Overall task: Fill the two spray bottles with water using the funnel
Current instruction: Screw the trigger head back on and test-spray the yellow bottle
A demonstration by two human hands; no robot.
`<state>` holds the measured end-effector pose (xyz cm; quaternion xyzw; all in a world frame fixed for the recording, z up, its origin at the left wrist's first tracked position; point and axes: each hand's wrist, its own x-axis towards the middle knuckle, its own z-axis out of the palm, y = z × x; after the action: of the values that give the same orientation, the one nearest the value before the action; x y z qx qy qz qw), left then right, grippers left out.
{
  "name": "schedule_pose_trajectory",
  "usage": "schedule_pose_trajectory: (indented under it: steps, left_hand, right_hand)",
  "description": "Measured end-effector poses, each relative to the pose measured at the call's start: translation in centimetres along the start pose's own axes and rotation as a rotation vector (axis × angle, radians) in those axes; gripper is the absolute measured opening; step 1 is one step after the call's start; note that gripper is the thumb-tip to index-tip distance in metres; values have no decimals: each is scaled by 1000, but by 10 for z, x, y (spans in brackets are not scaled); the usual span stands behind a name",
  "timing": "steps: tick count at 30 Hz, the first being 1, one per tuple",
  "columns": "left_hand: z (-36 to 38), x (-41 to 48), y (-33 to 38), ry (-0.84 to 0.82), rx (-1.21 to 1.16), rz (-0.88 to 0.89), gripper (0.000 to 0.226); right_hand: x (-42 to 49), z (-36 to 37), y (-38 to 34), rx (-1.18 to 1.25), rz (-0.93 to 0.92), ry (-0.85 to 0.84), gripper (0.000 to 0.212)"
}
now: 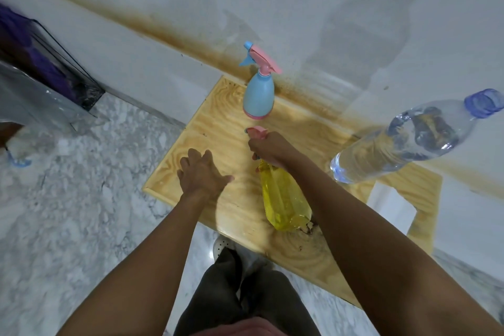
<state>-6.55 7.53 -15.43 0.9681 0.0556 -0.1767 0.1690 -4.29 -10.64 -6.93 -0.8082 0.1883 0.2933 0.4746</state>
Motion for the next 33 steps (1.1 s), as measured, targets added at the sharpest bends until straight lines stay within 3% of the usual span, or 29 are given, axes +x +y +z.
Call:
schedule_pose_trajectory:
  steps: [15, 19, 21, 23, 26, 33]
  left_hand:
    - [1, 0, -1, 4, -9, -3, 77]
    - [-3, -1, 1, -50, -36, -27, 73]
    - [-7, -1, 4, -169, -82, 41, 88]
    - [-12, -10, 12, -343, -228, 238, 107]
    - [-27, -37, 33, -477, -508, 439, 109]
    - [-38, -53, 79, -376, -774, 544, 82]
  right_hand:
    - [-1, 2, 3, -27, -48, 6, 60]
    - [-14, 2, 5, -11, -121, 106, 34]
    - [-28, 0, 8, 77, -197, 172, 30]
    - [-44, -4, 12, 208, -299, 237, 29]
    - [-68, -10, 14, 298, -487, 309, 31]
    - [-92, -21, 7, 212, -702, 534, 32]
